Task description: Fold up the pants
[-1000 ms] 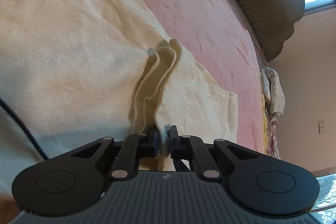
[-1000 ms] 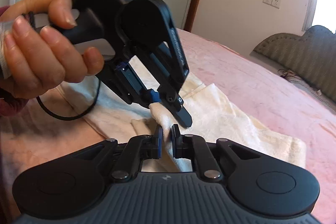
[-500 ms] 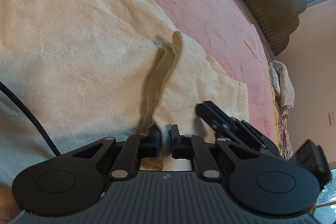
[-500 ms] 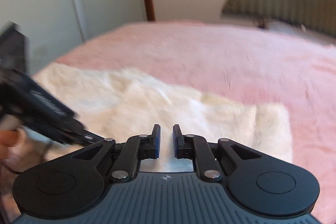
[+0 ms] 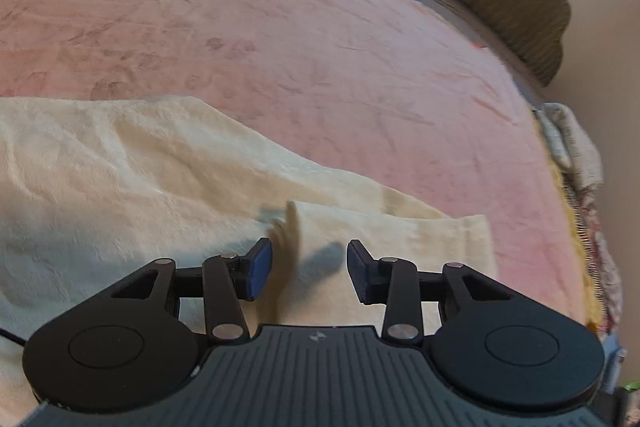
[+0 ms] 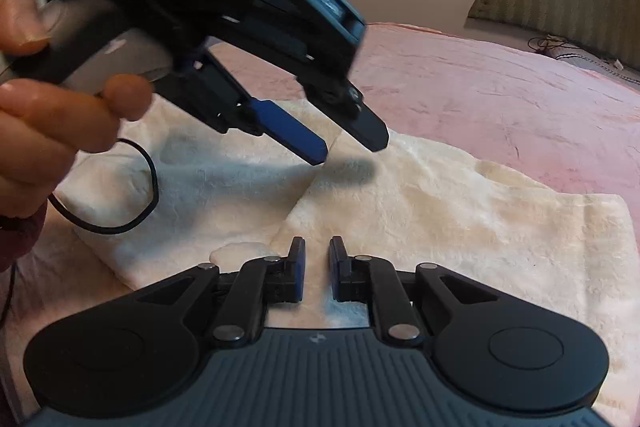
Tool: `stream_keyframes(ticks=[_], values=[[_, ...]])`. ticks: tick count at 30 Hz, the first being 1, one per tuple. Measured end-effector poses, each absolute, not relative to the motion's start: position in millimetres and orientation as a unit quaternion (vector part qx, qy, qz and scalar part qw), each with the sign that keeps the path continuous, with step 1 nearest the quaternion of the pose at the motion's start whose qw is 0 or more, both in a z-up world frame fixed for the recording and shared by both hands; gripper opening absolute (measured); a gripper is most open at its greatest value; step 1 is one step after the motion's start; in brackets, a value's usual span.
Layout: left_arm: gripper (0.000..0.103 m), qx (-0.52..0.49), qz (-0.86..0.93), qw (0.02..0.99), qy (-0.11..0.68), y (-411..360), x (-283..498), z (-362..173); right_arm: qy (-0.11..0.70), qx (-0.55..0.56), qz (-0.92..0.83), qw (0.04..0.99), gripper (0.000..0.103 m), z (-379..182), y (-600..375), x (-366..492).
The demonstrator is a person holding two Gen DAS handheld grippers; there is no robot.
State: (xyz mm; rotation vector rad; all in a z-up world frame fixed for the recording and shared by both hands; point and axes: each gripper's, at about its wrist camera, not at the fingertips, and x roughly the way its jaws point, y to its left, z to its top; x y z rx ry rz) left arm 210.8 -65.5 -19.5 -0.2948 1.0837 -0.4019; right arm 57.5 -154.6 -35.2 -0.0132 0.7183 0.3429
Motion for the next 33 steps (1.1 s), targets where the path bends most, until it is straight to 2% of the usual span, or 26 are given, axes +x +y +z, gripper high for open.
stream_keyframes(ticks=[7, 8, 9, 10, 13, 14, 16, 19, 21, 22, 25, 30, 33], values=[[0.046, -0.235, -0.205, 0.802, 0.510, -44.4, 228.7, -40.3, 0.350, 0.011, 0.167, 0.922, 0.014, -28.8, -162.5, 52.5], [0.036, -0.239, -0.205, 0.800, 0.511, -44.3, 230.7, -40.7, 0.350, 0.022, 0.166, 0.922, 0.013, -30.2, -164.1, 54.7], [0.030, -0.234, -0.209, 0.803, 0.507, -45.9, 231.1, -39.1, 0.349, 0.028, 0.166, 0.922, 0.014, -30.2, -164.8, 55.8], [0.017, -0.227, -0.215, 0.809, 0.498, -47.2, 230.2, -36.9, 0.348, 0.028, 0.165, 0.923, 0.014, -30.0, -164.3, 56.4], [0.014, -0.202, -0.230, 0.836, 0.455, -52.2, 223.1, -28.8, 0.339, 0.022, 0.163, 0.927, 0.019, -27.8, -159.4, 55.6], [0.014, -0.186, -0.223, 0.843, 0.453, -55.3, 222.9, -30.6, 0.338, 0.017, 0.164, 0.927, 0.023, -29.6, -157.9, 56.7], [0.014, -0.175, -0.212, 0.839, 0.469, -56.9, 222.2, -36.7, 0.342, 0.014, 0.164, 0.925, 0.023, -33.1, -156.6, 58.4], [0.027, -0.183, -0.209, 0.839, 0.468, -45.2, 216.2, -30.0, 0.337, 0.017, 0.160, 0.928, 0.023, -27.0, -157.8, 51.2], [0.028, -0.178, -0.192, 0.845, 0.466, -34.7, 208.8, -21.3, 0.331, 0.006, 0.159, 0.930, 0.023, -21.8, -156.3, 43.0], [0.033, -0.175, -0.190, 0.849, 0.461, -29.3, 204.1, -16.9, 0.331, 0.005, 0.164, 0.929, 0.023, -21.4, -155.7, 41.2], [0.060, -0.159, -0.168, 0.862, 0.451, -10.6, 185.2, -6.9, 0.341, -0.003, 0.162, 0.926, 0.023, -29.6, -153.2, 45.1], [0.063, -0.114, -0.143, 0.876, 0.446, 13.3, 147.5, 0.2, 0.317, 0.020, 0.163, 0.934, 0.024, -20.2, -155.1, 39.4], [0.071, -0.071, -0.114, 0.893, 0.428, 21.6, 128.5, -6.9, 0.326, 0.013, 0.172, 0.930, 0.024, -25.2, -151.0, 41.6]])
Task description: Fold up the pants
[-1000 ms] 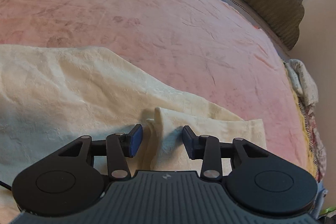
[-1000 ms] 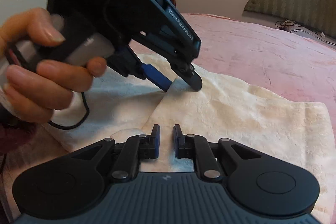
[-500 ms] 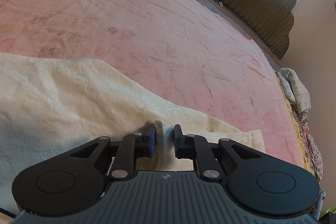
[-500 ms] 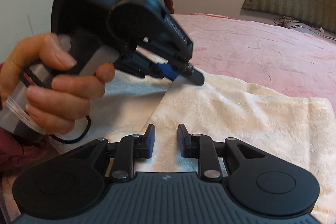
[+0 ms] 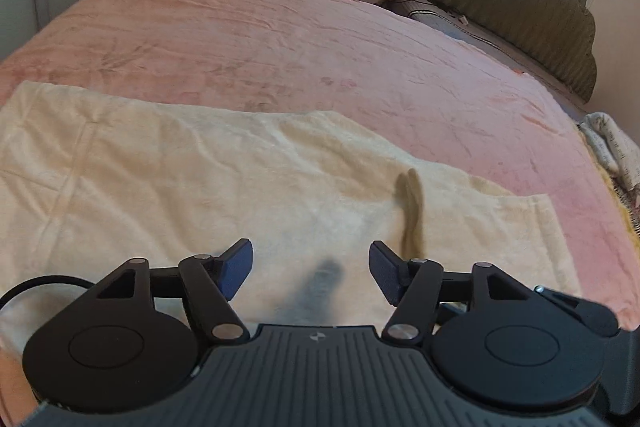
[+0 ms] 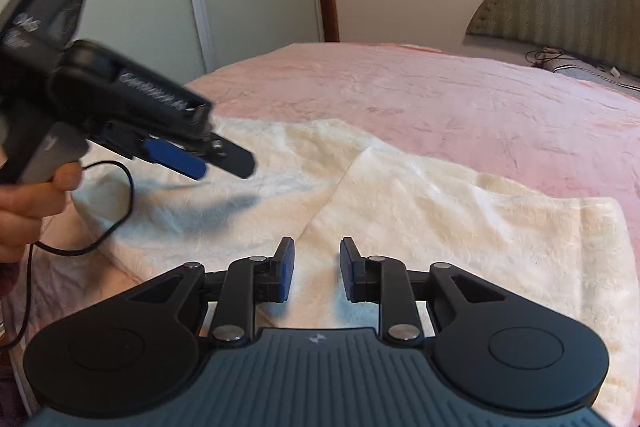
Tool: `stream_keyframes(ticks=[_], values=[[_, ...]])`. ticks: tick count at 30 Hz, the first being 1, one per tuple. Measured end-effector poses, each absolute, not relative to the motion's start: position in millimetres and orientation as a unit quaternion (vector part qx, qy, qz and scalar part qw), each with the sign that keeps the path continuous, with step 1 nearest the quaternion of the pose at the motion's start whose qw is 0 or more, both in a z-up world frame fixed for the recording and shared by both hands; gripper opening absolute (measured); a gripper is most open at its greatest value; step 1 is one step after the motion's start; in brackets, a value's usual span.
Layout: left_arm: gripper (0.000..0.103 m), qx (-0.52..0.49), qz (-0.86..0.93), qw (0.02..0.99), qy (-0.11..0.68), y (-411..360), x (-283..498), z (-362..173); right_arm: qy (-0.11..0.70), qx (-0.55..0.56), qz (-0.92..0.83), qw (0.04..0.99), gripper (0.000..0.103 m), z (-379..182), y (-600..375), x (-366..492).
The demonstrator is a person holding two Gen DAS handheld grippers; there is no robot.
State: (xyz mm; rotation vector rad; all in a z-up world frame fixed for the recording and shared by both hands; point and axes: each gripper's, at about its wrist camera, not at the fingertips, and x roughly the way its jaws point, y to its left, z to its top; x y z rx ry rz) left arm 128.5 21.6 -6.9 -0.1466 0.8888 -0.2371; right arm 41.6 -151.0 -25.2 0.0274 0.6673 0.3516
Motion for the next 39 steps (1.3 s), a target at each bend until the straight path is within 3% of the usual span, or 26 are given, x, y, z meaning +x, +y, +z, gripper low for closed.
stream_keyframes(ticks=[3, 7, 9, 11, 17, 39], values=[[0.069, -0.042, -0.085, 0.893, 0.439, 23.9, 124.3, -20.3, 0.335, 0.033, 0.159, 0.928, 0.024, -35.4, -154.6, 45.5], [0.071, -0.044, -0.069, 0.917, 0.389, 38.5, 108.4, 0.5, 0.313, 0.034, 0.153, 0.937, 0.027, -26.6, -153.5, 39.4], [0.076, -0.039, -0.053, 0.926, 0.373, 49.4, 104.5, 7.5, 0.321, 0.025, 0.153, 0.934, 0.044, -29.3, -150.7, 41.4], [0.082, -0.033, -0.037, 0.925, 0.377, 61.7, 104.6, 4.6, 0.328, 0.021, 0.143, 0.933, 0.050, -34.6, -150.1, 43.3], [0.082, -0.052, 0.012, 0.918, 0.393, 99.4, 92.4, -8.2, 0.288, 0.011, 0.165, 0.943, 0.050, -11.5, -133.2, 39.3], [0.083, -0.019, 0.043, 0.921, 0.386, 119.2, 86.9, -8.3, 0.336, -0.058, 0.236, 0.910, 0.054, -22.9, -55.6, 52.7]])
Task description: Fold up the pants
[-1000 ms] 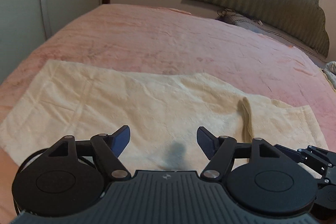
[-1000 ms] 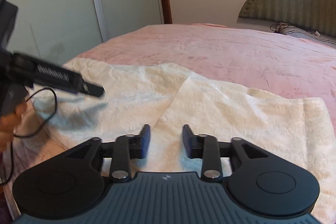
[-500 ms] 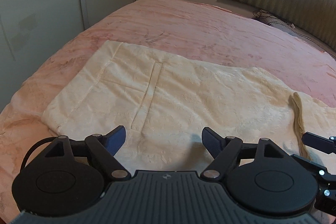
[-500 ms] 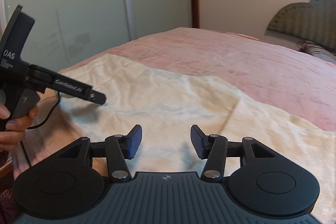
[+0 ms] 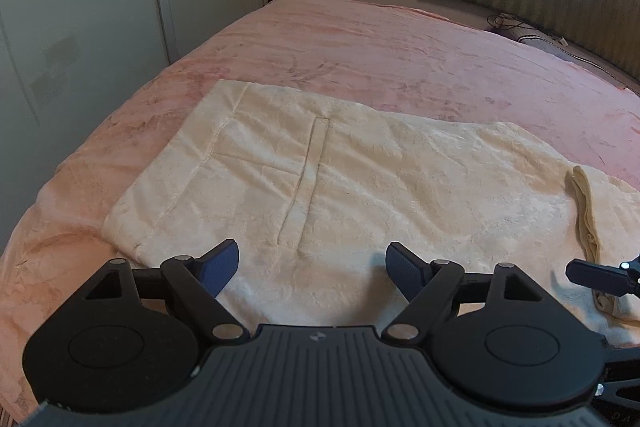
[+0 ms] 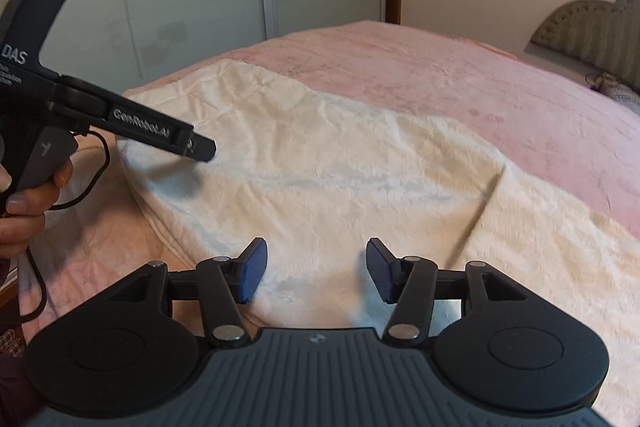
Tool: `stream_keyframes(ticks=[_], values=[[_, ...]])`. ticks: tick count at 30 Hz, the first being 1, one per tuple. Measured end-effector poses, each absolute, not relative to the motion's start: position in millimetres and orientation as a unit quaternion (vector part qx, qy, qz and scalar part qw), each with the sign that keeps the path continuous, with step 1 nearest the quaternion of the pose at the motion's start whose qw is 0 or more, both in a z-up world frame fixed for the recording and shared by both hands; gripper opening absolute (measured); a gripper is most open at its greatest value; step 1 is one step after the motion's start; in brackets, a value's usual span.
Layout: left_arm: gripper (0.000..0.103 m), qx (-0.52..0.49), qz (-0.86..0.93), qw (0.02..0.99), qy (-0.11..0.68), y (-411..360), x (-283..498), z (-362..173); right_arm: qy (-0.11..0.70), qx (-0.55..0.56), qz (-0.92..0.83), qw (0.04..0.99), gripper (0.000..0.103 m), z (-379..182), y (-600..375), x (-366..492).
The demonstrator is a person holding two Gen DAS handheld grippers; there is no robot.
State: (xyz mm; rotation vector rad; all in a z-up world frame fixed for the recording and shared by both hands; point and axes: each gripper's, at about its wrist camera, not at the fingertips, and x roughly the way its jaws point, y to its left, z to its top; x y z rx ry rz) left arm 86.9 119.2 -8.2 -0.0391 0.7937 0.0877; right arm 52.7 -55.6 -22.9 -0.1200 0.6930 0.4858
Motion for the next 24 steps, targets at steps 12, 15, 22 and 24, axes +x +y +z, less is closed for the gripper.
stream_keyframes(ticks=[12, 15, 22, 24], values=[[0.083, -0.042, 0.052, 0.925, 0.373, 167.2, 63.6, 8.4, 0.311, -0.157, 0.328, 0.878, 0.054, -14.4, 21.7, 57.6], [0.084, -0.092, 0.094, 0.922, 0.365, 197.2, 58.4, 19.0, 0.278, -0.161, 0.351, 0.879, 0.054, -1.9, 27.2, 50.4], [0.084, -0.291, 0.083, 0.869, 0.393, 263.1, 49.3, 9.8, 0.206, -0.311, 0.388, 0.843, 0.053, -15.7, 93.5, 37.1], [0.084, -0.318, 0.077, 0.855, 0.403, 267.8, 50.0, 3.3, 0.188, -0.346, 0.394, 0.831, 0.049, -24.0, 108.4, 33.7]])
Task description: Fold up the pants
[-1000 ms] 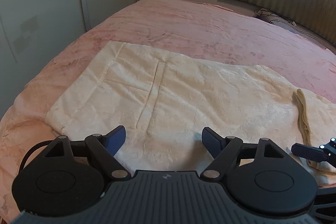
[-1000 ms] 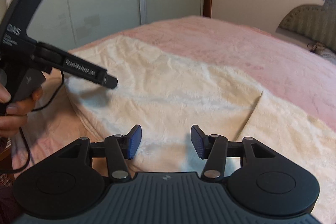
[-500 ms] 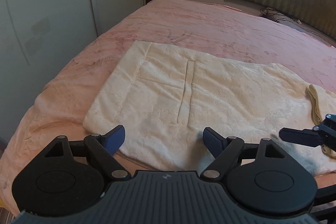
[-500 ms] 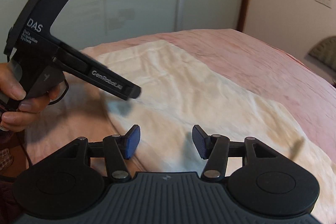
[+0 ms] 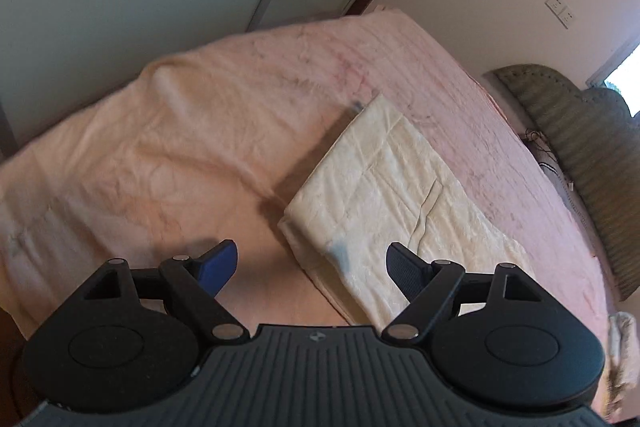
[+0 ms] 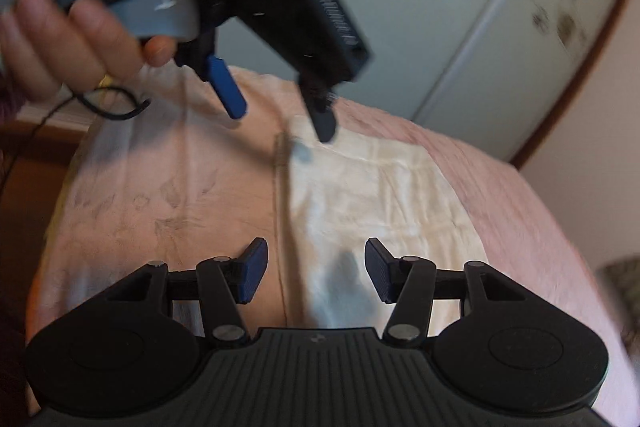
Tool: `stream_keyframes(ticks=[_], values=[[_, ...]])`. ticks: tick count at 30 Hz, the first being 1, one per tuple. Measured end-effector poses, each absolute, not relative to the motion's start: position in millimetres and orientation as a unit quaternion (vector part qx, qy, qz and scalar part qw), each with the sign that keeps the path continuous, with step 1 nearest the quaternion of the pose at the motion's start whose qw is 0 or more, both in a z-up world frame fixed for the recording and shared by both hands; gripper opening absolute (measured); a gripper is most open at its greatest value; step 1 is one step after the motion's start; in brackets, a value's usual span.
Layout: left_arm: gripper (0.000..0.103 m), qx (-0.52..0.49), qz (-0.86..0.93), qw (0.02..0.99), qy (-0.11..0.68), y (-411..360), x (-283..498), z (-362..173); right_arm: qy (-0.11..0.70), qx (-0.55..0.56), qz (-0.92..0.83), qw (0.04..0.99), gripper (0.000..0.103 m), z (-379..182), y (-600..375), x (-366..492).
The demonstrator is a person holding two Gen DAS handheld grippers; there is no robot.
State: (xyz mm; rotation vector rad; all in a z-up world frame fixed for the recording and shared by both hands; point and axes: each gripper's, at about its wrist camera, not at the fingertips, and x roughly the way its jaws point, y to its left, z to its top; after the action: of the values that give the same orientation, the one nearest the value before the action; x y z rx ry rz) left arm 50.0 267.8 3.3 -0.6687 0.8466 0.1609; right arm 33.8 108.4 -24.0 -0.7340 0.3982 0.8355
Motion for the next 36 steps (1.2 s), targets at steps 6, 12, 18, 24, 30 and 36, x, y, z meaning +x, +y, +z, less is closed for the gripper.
stream_keyframes(ticks=[6, 12, 18, 24, 30, 36], values=[[0.085, -0.399, 0.022, 0.814, 0.422, 267.2, 56.6, -20.6, 0.137, -0.470, 0.354, 0.797, 0.041, -48.4, 132.7, 14.8], [0.095, -0.455, -0.008, 0.796, 0.400, 262.0, 65.9, -30.0, 0.064, -0.539, 0.307, 0.782, 0.037, -69.0, 143.4, 9.0], [0.095, -0.505, -0.037, 0.775, 0.378, 262.2, 87.3, -43.3, 0.106, -0.406, 0.319, 0.850, 0.027, -32.7, 120.5, 32.1], [0.094, -0.500, -0.033, 0.782, 0.370, 267.2, 119.1, -45.0, 0.267, -0.130, 0.442, 0.846, 0.028, 17.8, 66.9, 83.6], [0.087, -0.455, -0.012, 0.811, 0.366, 265.0, 133.0, -40.2, 0.348, -0.103, 0.350, 0.864, 0.028, -4.2, 50.4, 149.9], [0.045, -0.347, 0.023, 0.858, 0.379, 246.1, 138.1, -27.8, 0.345, -0.101, 0.360, 0.861, 0.034, -5.5, 50.3, 159.4]])
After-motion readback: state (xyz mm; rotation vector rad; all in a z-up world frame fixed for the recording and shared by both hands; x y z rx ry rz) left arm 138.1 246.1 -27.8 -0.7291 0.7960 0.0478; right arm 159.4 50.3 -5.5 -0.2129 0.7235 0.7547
